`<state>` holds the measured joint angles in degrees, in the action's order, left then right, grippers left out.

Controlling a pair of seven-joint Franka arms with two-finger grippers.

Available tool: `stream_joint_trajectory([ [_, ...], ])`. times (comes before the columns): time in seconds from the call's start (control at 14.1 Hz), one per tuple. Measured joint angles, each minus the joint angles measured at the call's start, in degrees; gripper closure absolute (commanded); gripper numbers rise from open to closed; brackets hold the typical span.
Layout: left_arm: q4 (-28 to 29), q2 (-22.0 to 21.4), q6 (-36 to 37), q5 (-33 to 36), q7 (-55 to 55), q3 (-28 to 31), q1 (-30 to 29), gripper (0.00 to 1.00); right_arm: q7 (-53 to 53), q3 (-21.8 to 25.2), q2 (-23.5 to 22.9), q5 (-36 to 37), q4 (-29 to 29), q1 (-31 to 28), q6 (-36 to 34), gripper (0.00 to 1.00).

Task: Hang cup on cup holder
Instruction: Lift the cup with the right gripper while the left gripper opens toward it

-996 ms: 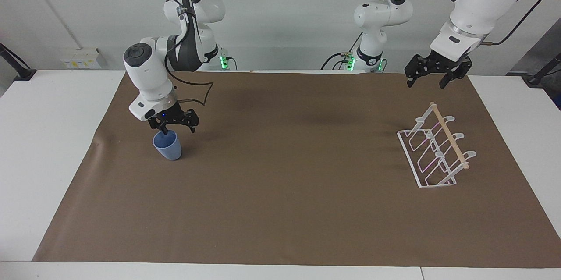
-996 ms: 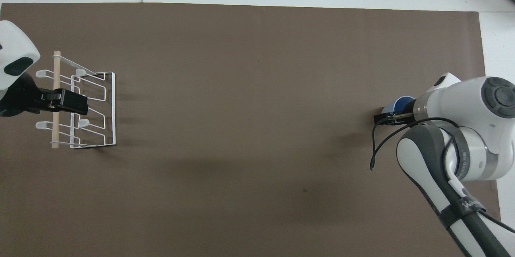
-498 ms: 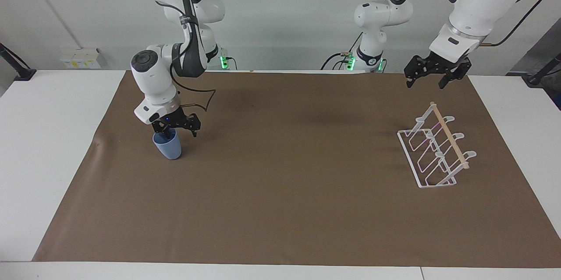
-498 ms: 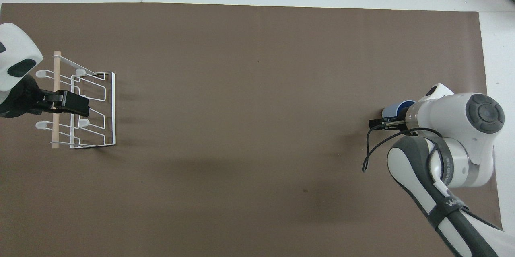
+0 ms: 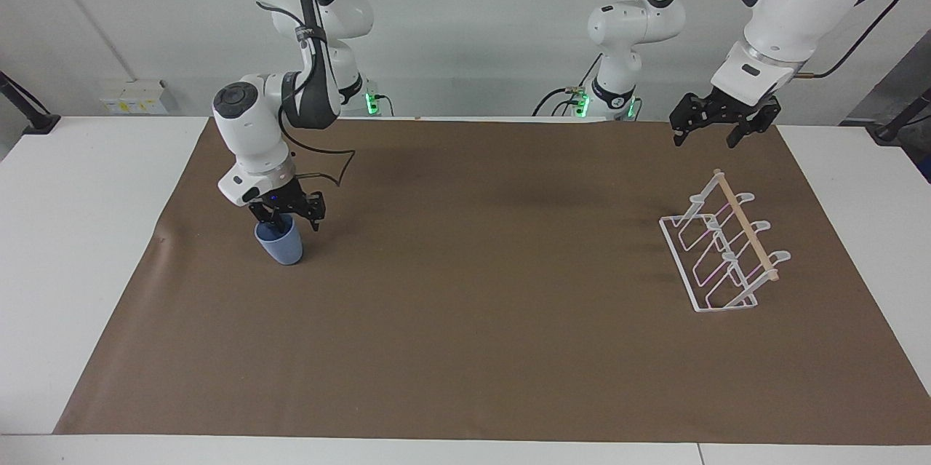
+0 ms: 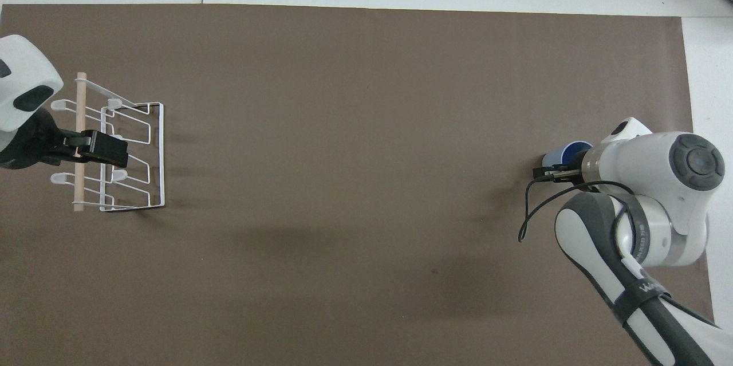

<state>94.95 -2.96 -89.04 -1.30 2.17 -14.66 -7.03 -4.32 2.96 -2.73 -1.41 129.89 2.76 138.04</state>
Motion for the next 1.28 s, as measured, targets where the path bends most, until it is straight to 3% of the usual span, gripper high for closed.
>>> stream_joint_trajectory([
  [0.21, 0.53, -0.17, 0.00, 0.00, 0.00, 0.00, 0.00, 0.00, 0.00, 0.08, -0.10, -0.02, -0.33, -0.07, 0.07, 1.00],
  [0.78, 2.43, -1.08, -0.90, -2.26, 0.00, 0.23, -0.12, 0.00, 0.00, 0.14, -0.36, -0.30, -0.93, -0.08, 0.25, 1.00],
  [1.07, 3.41, -1.10, -2.42, -2.64, -0.30, 0.61, -0.21, 0.00, -2.66, 0.10, -0.44, -11.22, -1.30, -0.06, 0.25, 1.00],
  [1.28, 3.88, -1.34, -2.55, -2.65, -0.43, 0.71, -0.21, 0.00, -13.18, 0.01, -0.52, -20.57, -1.33, -0.01, 0.25, 1.00],
])
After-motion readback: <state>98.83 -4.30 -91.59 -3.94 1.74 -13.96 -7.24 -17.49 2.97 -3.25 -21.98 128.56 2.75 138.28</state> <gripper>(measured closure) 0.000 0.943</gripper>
